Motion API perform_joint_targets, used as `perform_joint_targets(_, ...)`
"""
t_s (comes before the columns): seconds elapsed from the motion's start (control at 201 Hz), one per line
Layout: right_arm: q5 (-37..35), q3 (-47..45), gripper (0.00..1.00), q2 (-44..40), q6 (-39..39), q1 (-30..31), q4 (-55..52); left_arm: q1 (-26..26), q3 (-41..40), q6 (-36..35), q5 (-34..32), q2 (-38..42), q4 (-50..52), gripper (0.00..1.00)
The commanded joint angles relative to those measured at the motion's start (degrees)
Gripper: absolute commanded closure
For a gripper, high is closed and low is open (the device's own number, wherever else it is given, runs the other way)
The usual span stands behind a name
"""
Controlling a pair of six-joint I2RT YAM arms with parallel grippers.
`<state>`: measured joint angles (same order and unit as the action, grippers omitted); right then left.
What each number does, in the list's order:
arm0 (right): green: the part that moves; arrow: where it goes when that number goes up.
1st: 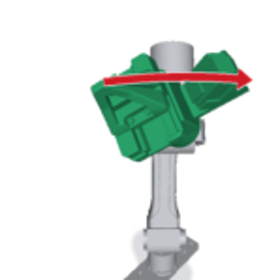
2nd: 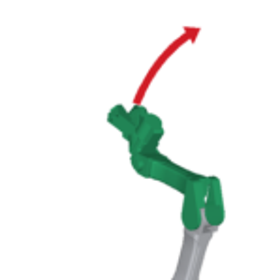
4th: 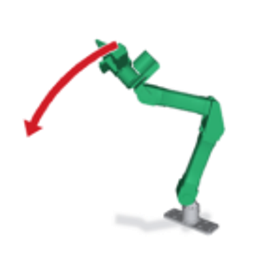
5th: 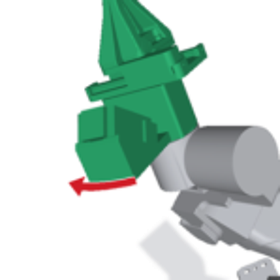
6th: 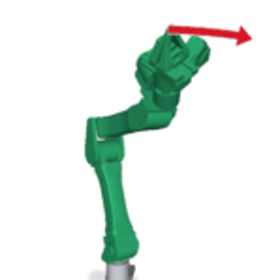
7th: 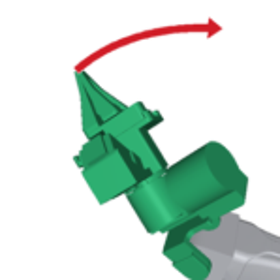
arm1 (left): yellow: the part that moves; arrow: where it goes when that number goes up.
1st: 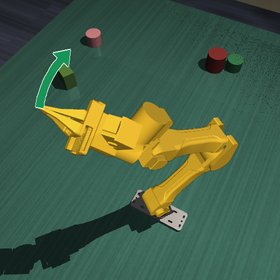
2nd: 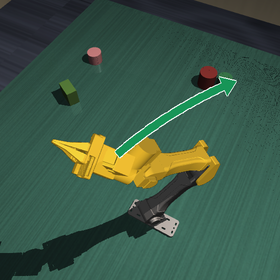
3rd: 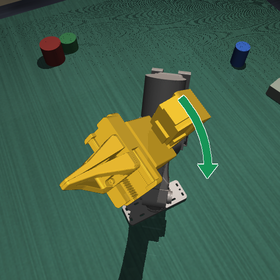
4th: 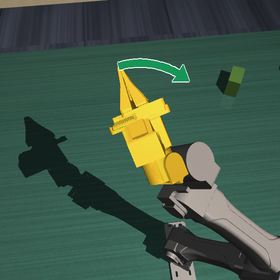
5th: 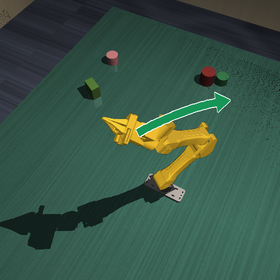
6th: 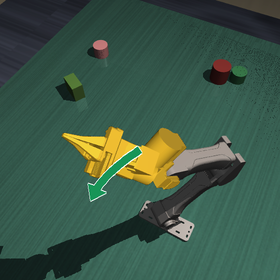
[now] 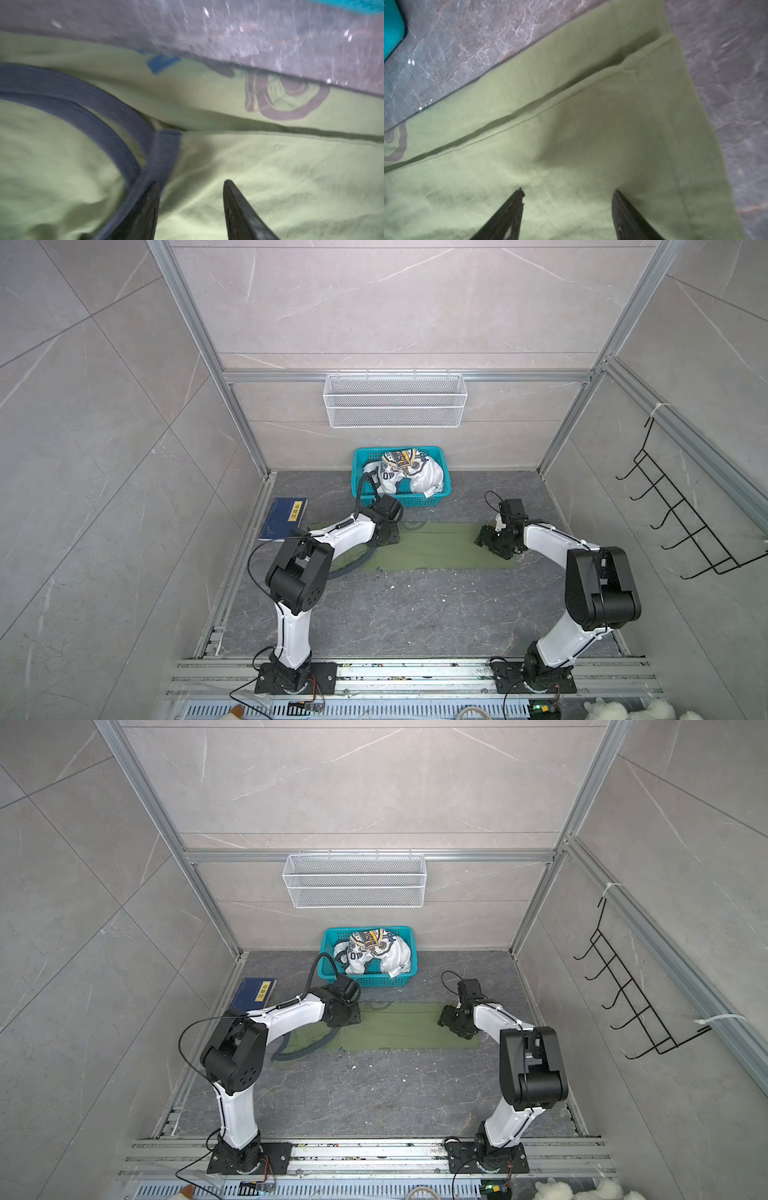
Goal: Fold and stack tank tops
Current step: Fold the tank top at the center of the table, then smooth out the tank top at the center of the table.
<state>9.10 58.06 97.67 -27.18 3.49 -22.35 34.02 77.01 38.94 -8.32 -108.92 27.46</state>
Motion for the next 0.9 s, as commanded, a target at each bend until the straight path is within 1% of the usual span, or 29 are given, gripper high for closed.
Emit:
perform_joint_targets(0.0,0.7,-1.0,0.30,-1.2,0.4,0.1,1.7,-0.3,-5.2,0.2,-6.9,13.3,7.6,0.46)
perform_joint_targets(0.065,0.8,-1.7,0.30,-1.8,0.6,0.1,1.7,-0.3,-9.9,3.1,-10.7,20.7,12.5,0.45)
perform_joint_targets(0.149,1.2,-2.6,0.30,-2.7,0.6,0.1,1.9,-0.3,-18.8,7.0,-12.1,31.8,14.3,0.43)
perform_joint_targets(0.204,1.4,-3.6,0.29,-3.6,0.5,0.1,2.5,-0.4,-23.2,9.0,-13.6,37.4,16.8,0.41)
perform_joint_targets(0.284,1.1,-4.1,0.27,-4.0,0.3,0.1,2.6,-1.9,-27.6,10.6,-14.3,42.8,20.0,0.38)
perform_joint_targets(0.368,1.9,-4.2,0.27,-4.2,0.3,0.1,3.0,-4.5,-31.2,10.4,-13.4,45.5,19.9,0.37)
perform_joint_targets(0.443,2.7,-4.3,0.27,-4.0,0.0,0.2,3.2,-6.4,-32.4,9.6,-15.2,45.2,20.4,0.37)
perform_joint_targets(0.503,3.0,-4.3,0.27,-3.9,-0.1,0.1,3.4,-8.0,-32.9,8.4,-15.4,43.8,19.4,0.37)
perform_joint_targets(0.587,3.2,-4.4,0.27,-3.9,0.0,0.1,3.4,-11.3,-34.2,6.0,-12.2,41.1,15.7,0.39)
perform_joint_targets(0.727,3.5,-4.7,0.27,-4.6,0.1,0.0,3.5,-14.9,-34.7,2.9,-10.2,35.7,11.1,0.38)
perform_joint_targets(0.786,3.8,-4.7,0.27,-4.8,0.1,0.0,3.5,-15.9,-34.3,1.2,-8.7,34.4,9.1,0.38)
perform_joint_targets(0.846,4.0,-4.8,0.27,-4.9,0.1,0.1,3.6,-16.4,-34.2,0.3,-8.5,33.7,7.1,0.38)
perform_joint_targets(0.891,4.1,-4.7,0.27,-4.9,0.1,0.1,3.7,-17.0,-34.1,-0.6,-7.5,33.0,5.8,0.41)
